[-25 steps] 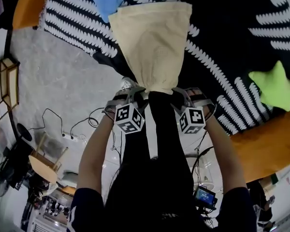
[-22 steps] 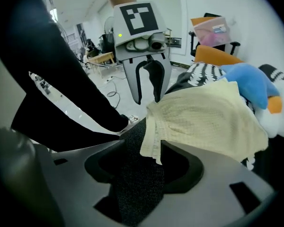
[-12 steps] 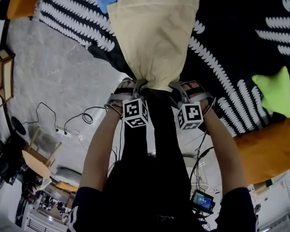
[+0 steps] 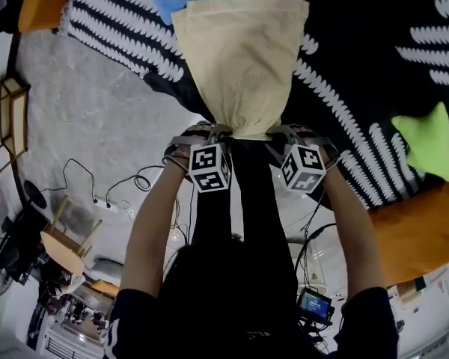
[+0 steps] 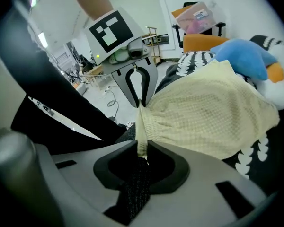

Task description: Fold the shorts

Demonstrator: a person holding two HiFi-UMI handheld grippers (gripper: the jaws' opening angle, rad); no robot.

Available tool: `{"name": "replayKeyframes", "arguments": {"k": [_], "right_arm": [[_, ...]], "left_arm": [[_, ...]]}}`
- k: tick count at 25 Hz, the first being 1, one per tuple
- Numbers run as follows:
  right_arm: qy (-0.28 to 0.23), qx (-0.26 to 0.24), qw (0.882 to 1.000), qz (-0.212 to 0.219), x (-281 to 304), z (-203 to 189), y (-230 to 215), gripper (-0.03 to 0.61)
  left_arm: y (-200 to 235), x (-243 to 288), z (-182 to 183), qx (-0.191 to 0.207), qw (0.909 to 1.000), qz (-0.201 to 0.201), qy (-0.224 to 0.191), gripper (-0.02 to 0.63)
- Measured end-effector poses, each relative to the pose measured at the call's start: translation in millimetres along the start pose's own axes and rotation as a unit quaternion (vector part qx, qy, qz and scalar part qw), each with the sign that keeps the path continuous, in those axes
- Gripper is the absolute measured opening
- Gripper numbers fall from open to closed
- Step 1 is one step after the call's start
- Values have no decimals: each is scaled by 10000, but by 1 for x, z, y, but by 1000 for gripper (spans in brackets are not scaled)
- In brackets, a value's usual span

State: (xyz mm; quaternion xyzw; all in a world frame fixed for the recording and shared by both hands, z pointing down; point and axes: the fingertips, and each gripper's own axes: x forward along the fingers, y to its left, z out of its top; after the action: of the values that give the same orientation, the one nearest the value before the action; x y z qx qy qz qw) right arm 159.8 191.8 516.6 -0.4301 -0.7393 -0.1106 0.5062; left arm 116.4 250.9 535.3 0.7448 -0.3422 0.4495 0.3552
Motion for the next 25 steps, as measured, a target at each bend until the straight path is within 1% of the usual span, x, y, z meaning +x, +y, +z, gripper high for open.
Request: {"name": "replayKeyframes", "arguments": {"k": [2, 4, 6, 8, 9, 10, 11, 12, 13, 15, 16, 17, 19, 20, 22, 25], "right_arm": [[-61, 65, 9999, 118, -8, 3, -2, 71], [-123, 106, 9998, 144, -15, 6, -8, 69], [-137, 44, 9999, 77, -19, 6, -13, 72], [-19, -201, 9998, 61, -18, 2, -12, 72], [55, -326, 9994, 84, -17, -1, -9, 74], [109, -403, 9991, 101, -16, -4, -7, 74], [133, -400, 9991, 94, -16, -7, -6, 74], [122, -298, 9995, 67, -15, -9, -5, 74], [79, -99, 9999, 34, -15, -11, -5, 74], [-95, 496, 9987, -22, -16, -11, -5, 74], [-216, 834, 9963, -47, -16, -10, -6, 74], [-342, 1165, 9926, -69, -18, -8, -8, 74], [-546, 1699, 9839, -82, -21, -7, -14, 72], [-596, 1854, 9808, -74, -21, -8, -16, 72], [-612, 1955, 9788, -41, -22, -10, -19, 72], [-583, 1770, 9825, -33, -25, -6, -19, 75]], "left_arm": [[0, -9, 4, -248, 9991, -318, -101, 40], [6, -18, 9, -453, 9977, -457, -208, 38], [11, -20, 13, -497, 9977, -367, -270, 38], [8, -13, 15, -390, 9987, -237, -246, 44], [3, -7, 16, -292, 9992, -170, -204, 57], [-1, -1, 18, -200, 9996, -90, -173, 87], [-5, 4, 20, -150, 9997, 24, -178, 144], [-8, 9, 24, -156, 9995, 192, -215, 194], [-7, 13, 26, -210, 9985, 420, -268, 214], [-3, 22, 28, -387, 9946, 898, -343, 214], [-1, 26, 28, -465, 9925, 1078, -342, 213], [2, 29, 27, -512, 9904, 1240, -321, 208], [11, 32, 27, -550, 9869, 1488, -302, 137], [13, 32, 28, -568, 9865, 1502, -333, 135], [13, 32, 30, -539, 9882, 1372, -422, 124], [9, 27, 29, -505, 9927, 978, -499, 83]]}}
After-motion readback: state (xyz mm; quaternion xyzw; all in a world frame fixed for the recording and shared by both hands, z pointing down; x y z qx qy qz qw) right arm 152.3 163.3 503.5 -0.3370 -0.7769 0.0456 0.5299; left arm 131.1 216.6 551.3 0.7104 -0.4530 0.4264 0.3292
